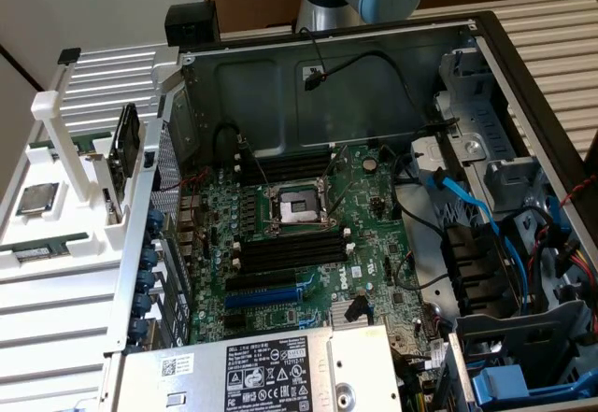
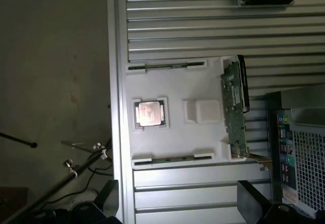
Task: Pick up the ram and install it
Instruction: 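Pick up the ram and move it above insertion slot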
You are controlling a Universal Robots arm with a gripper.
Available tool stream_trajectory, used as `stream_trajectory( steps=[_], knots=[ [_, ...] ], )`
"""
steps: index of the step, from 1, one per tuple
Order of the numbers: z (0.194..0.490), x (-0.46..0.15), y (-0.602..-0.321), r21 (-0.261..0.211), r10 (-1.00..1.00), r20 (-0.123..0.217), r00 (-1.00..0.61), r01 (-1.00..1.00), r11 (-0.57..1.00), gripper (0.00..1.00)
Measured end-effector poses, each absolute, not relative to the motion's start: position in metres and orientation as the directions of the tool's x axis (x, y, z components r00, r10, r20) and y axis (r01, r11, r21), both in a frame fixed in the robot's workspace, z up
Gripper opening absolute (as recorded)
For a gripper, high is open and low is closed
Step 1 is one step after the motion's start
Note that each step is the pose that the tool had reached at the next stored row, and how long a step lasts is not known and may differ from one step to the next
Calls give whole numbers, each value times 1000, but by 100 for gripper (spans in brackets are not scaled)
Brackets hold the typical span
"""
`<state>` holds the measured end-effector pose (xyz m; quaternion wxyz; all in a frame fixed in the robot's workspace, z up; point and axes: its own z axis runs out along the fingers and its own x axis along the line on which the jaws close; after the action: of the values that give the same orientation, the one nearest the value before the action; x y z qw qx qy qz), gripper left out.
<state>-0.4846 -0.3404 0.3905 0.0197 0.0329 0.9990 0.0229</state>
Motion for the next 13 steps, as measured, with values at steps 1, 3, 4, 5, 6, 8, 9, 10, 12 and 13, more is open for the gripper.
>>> stream_trajectory(
  steps=[1, 3, 4, 5, 6, 8, 9, 10, 12, 13],
  knots=[
    [391, -485, -340, 47, 67, -38, -997, 65, 997, 99],
    [391, -485, -340, 47, 67, -38, -997, 65, 997, 99],
    [390, -485, -340, 47, 67, -38, -997, 65, 997, 99],
    [391, -485, -340, 47, 67, -38, -997, 65, 997, 99],
    [391, -485, -340, 47, 67, -38, -997, 65, 997, 99],
    [391, -485, -339, 45, 35, -38, -999, 33, 998, 99],
    [390, -485, -339, 45, -2, -38, -999, -4, 999, 99],
    [390, -485, -339, 45, -38, -38, -999, -39, 998, 99],
    [391, -485, -339, 45, -111, -38, -993, -112, 993, 99],
    [390, -485, -339, 45, -146, -38, -989, -147, 988, 99]
  ],
)
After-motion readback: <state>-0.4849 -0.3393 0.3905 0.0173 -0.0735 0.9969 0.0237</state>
